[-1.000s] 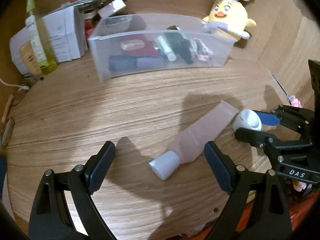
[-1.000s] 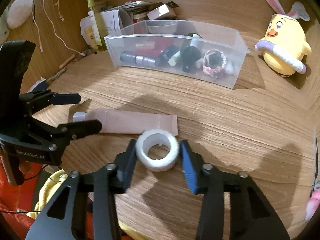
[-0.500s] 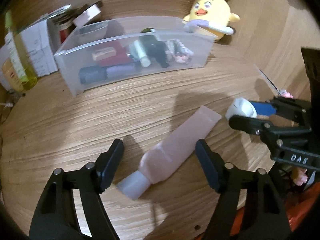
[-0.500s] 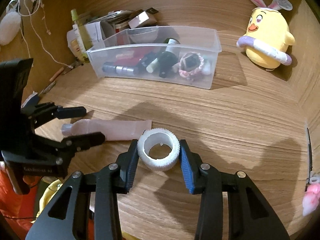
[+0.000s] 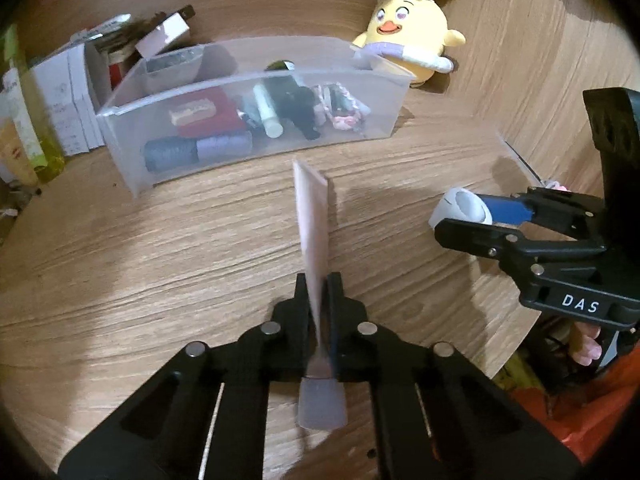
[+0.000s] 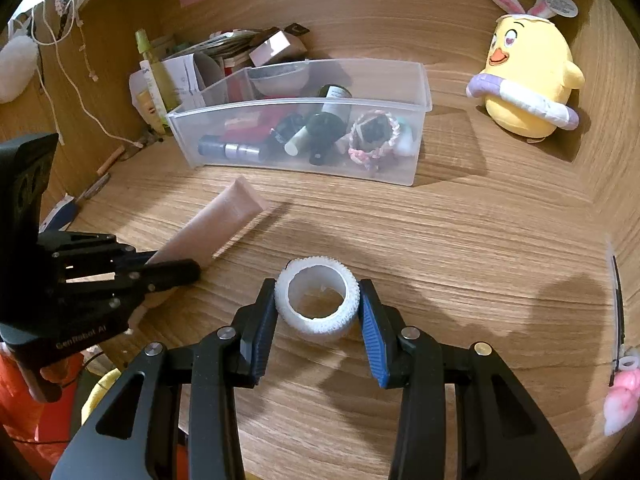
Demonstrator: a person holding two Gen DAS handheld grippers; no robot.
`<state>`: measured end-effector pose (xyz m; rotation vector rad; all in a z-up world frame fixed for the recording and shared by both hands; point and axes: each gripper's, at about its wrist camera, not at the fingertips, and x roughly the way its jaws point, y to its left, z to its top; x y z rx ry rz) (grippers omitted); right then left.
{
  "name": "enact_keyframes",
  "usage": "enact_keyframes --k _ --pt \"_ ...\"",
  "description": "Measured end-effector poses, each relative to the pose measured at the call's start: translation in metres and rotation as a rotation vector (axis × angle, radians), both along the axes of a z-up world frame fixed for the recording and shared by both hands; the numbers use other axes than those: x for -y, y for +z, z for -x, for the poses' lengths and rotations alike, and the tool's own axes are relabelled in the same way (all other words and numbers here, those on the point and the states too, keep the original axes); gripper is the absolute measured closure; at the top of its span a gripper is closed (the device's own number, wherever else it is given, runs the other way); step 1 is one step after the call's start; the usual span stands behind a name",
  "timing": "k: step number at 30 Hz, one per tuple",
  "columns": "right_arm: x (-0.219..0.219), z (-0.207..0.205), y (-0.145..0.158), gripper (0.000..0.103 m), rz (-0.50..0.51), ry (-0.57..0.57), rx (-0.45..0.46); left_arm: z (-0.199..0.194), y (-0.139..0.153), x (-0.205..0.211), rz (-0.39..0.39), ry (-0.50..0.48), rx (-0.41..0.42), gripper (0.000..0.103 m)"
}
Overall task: Organize objects
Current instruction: 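Grasp the white tape roll with the right gripper while the left gripper grasps the pale pink tube, then carry the tape roll and pink tube into the clear box and open both grippers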
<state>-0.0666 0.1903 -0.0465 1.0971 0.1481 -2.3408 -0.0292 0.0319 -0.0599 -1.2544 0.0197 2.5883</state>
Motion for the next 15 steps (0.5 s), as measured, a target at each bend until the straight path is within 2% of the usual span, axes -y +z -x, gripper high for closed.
enact_keyframes --k 8,15 --pt "0.005 0.002 0.003 0.067 0.017 0.019 -0.007 -0.006 0.019 0.002 0.002 0.026 -0.067 0.098" --pt "0.012 0.010 0.022 0.067 0.042 0.035 -0.065 -0.002 0.038 0.011 -0.024 0.060 -0.116 0.098"
